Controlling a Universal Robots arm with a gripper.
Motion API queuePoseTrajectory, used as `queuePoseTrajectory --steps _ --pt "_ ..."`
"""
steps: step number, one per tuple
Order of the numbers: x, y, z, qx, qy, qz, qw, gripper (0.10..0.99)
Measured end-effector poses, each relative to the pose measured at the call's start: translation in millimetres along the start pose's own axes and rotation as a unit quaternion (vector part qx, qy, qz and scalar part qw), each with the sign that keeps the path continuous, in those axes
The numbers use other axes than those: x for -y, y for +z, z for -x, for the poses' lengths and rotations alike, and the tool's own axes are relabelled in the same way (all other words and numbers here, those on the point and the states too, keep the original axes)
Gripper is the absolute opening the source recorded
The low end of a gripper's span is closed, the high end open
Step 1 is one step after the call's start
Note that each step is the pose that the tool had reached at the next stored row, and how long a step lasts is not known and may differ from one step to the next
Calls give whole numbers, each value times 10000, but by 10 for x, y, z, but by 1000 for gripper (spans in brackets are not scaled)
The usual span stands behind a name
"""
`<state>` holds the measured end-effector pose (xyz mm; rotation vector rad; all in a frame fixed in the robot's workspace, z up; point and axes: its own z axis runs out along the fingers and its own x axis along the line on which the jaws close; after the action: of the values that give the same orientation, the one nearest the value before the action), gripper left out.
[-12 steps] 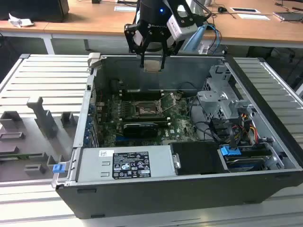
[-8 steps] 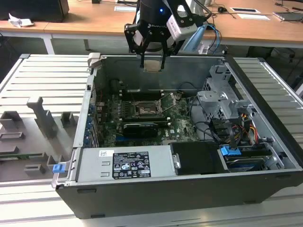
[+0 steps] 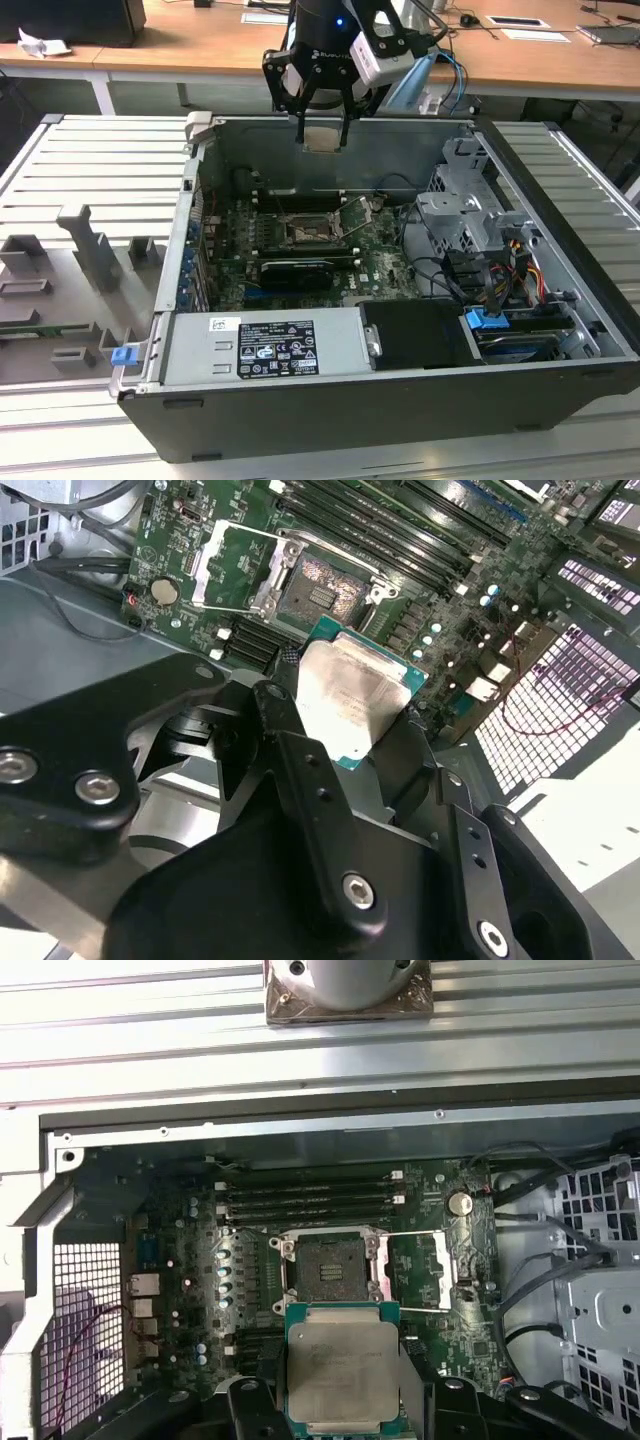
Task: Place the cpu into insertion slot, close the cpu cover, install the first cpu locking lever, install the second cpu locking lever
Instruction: 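Place the cpu into insertion slot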
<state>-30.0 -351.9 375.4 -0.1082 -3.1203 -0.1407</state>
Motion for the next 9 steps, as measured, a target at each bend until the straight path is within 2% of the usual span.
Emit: queuePoseTrajectory --steps 9 --pt "0 0 0 19 216 4 9998 541"
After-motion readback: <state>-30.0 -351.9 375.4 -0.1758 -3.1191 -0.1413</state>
